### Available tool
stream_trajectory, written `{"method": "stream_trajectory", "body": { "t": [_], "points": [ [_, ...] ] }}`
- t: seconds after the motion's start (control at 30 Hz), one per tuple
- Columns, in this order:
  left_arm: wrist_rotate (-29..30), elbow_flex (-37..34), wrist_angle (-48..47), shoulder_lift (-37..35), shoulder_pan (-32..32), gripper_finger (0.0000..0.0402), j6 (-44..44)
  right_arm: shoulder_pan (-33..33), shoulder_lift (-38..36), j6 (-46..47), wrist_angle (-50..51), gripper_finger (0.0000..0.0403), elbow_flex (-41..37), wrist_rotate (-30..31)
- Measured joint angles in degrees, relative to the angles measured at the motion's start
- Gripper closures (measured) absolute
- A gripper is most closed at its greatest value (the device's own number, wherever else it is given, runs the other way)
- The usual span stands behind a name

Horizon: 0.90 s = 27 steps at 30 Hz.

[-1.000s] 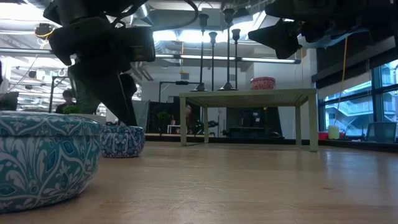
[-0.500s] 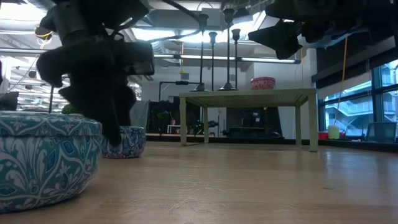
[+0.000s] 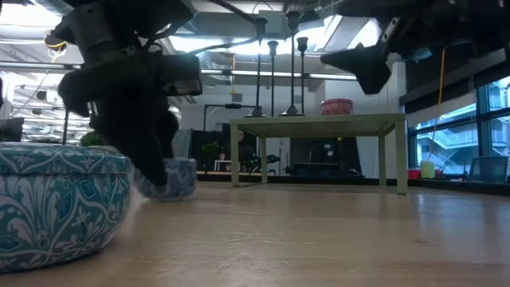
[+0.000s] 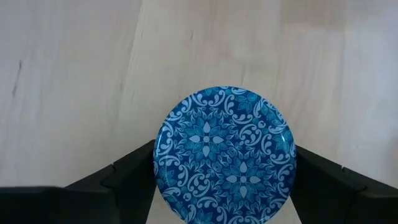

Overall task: Pick & Place candle stick holders
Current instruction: Put the blue scented candle on the shelf

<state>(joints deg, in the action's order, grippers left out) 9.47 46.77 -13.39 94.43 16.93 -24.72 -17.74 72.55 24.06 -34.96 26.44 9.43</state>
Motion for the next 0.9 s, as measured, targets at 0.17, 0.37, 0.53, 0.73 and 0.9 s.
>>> {"method": "stream_trajectory", "body": {
  "t": [0.17,0.37,0.53,0.73,0.9],
  "points": [
    [0.2,4.1,0.8,0.0,0.0,0.0107,3.1,0.0,3.8,9.7,0.0,0.0079,0.0,1.6],
    [5.0,11.7,0.9,0.0,0.0,0.0103,10.5,0.0,9.3,21.5,-1.4,0.0079,0.0,6.4],
    [10.9,14.8,0.9,0.0,0.0,0.0102,15.0,0.0,12.5,25.4,-7.5,0.0083,0.0,5.2],
    [15.7,15.1,2.9,0.0,0.0,0.0101,18.6,0.0,13.7,31.6,-11.6,0.0112,0.0,4.5],
    [17.8,15.1,7.6,0.0,-0.2,0.0101,21.7,0.0,13.7,32.7,-11.6,0.0123,0.2,5.4]
  ]
}}
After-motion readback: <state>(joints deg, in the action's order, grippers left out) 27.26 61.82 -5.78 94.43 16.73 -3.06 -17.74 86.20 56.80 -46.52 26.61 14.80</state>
